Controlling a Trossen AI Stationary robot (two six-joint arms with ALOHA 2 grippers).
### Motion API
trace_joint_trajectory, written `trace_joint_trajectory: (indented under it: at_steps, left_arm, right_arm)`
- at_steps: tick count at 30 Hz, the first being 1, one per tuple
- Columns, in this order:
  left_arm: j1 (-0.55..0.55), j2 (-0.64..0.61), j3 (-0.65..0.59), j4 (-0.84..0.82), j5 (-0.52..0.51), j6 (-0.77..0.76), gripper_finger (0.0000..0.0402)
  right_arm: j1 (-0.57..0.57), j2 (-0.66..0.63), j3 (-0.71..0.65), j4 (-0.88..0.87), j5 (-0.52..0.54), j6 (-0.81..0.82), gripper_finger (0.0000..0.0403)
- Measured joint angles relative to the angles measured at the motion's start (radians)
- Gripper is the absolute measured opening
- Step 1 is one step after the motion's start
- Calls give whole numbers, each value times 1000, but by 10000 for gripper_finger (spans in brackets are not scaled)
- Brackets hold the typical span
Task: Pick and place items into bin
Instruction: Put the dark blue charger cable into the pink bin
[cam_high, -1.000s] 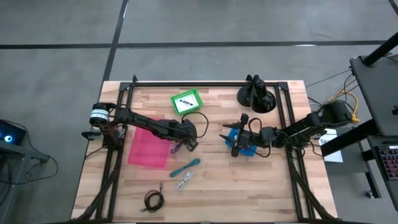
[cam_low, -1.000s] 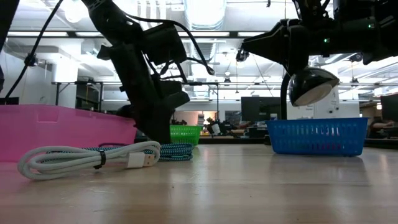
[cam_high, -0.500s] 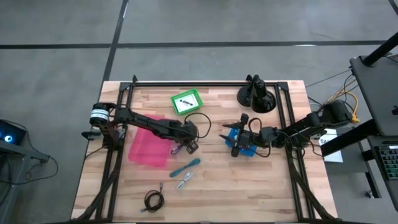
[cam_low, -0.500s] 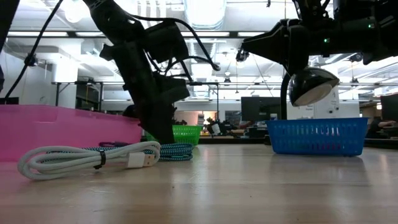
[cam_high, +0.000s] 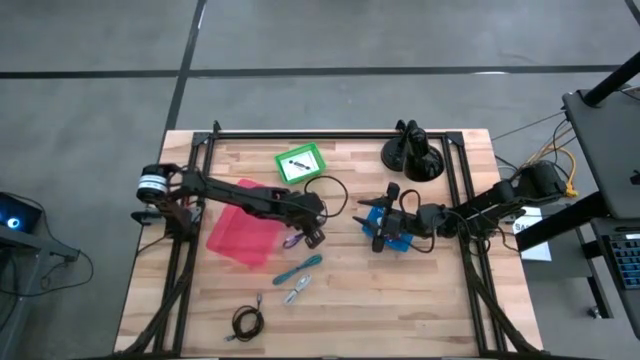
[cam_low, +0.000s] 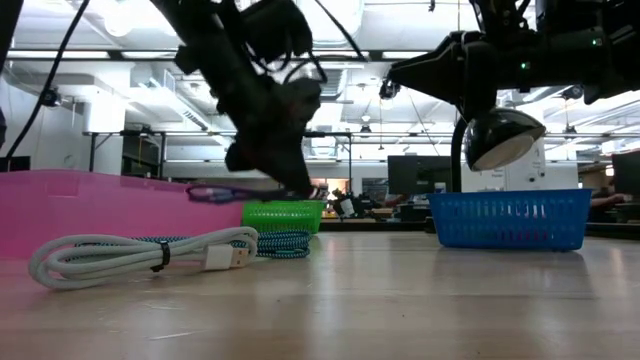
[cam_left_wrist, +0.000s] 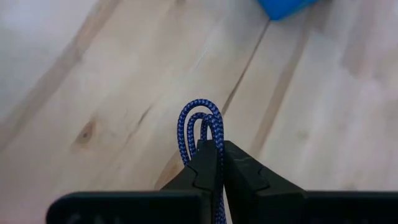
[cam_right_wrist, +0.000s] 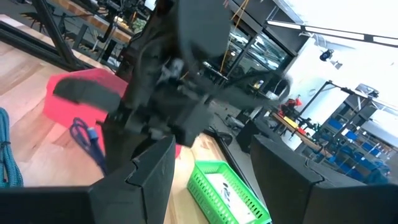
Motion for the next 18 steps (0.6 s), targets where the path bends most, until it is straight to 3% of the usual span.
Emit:
trace_joint_trajectory:
  at_steps: [18]
  left_arm:
    - [0, -175, 15, -28, -11, 22, 2]
  right_arm:
    - [0, -1, 0, -20, 0, -15, 196]
